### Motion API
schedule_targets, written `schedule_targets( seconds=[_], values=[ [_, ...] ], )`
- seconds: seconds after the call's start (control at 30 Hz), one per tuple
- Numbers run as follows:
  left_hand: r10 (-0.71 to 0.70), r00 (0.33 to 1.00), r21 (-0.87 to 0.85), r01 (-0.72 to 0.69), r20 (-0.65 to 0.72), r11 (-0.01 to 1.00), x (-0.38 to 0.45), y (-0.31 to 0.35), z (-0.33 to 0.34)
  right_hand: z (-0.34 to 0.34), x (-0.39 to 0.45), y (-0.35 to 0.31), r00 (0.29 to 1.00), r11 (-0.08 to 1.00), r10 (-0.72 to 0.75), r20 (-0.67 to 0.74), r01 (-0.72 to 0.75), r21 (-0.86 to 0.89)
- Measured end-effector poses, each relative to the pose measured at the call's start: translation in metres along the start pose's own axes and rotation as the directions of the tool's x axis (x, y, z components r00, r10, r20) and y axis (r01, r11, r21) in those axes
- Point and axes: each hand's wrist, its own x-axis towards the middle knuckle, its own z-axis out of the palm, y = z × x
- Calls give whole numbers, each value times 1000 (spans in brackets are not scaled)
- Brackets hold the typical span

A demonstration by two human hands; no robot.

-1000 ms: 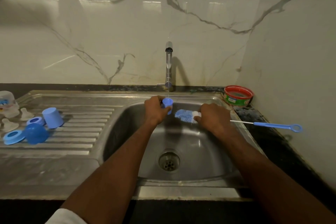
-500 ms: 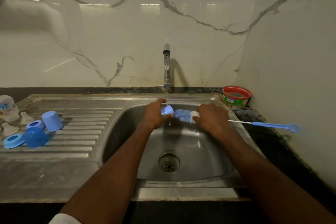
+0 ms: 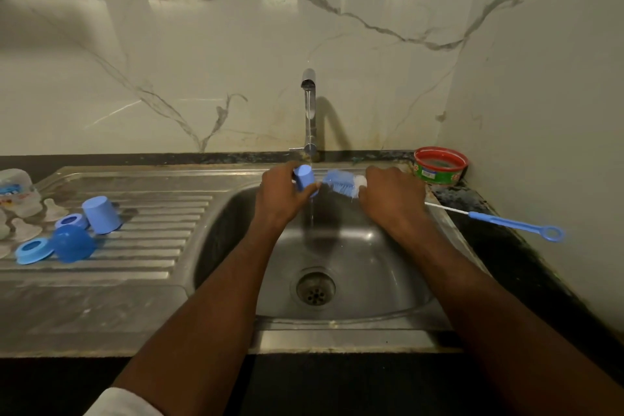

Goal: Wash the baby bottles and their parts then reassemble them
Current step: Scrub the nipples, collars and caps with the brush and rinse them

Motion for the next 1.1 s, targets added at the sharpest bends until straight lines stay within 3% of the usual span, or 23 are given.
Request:
schedule_targets(
  seconds=[0.03,0.13,0.3,0.4,0.53,0.67,0.73,0.8,0.87,0.9,0.97,1.03,1.1],
  values=[
    [7,1000,-7,-7,6,1000,-1,-2,0,0,-1,0,1000,1000,0,16,0,1],
    [-59,975,149,27,215,989,-9,-7,6,7,-6,-3,985,999,-32,171,39,-37],
    [-26,998,30,25,59,999,-1,0,2,0,-3,1,999,1000,6,45,-6,10],
    [-134,960,193,87,244,977,-8,-7,6,0,-6,-1,989,1000,8,145,-10,13],
    [-146,976,137,124,163,983,-4,-10,4,2,-6,-2,990,999,15,137,-11,-30],
    [-240,929,260,167,280,951,-15,-11,0,3,-13,-6,973,999,-38,229,41,-10],
    [-189,962,170,157,196,973,-18,-7,-11,0,-16,-9,974,999,-49,222,44,26],
    [-72,997,56,71,15,996,-17,3,-26,-12,-15,-13,995,998,-44,93,40,41],
    [43,981,28,-39,-191,999,-18,13,-40,-25,-16,-21,996,998,-32,-83,36,46],
    [73,970,45,-64,-231,997,-19,14,-46,-27,-18,-25,993,996,-22,-119,32,80],
    [-4,999,131,10,-47,991,-25,7,-51,-22,-24,-31,999,986,-33,19,29,162],
    [-217,929,245,145,301,959,-43,-3,-46,-11,-33,-34,971,983,-71,229,29,180],
    [-311,877,310,200,366,930,-57,-12,-41,-6,-38,-33,971,995,-74,229,59,75]
  ],
)
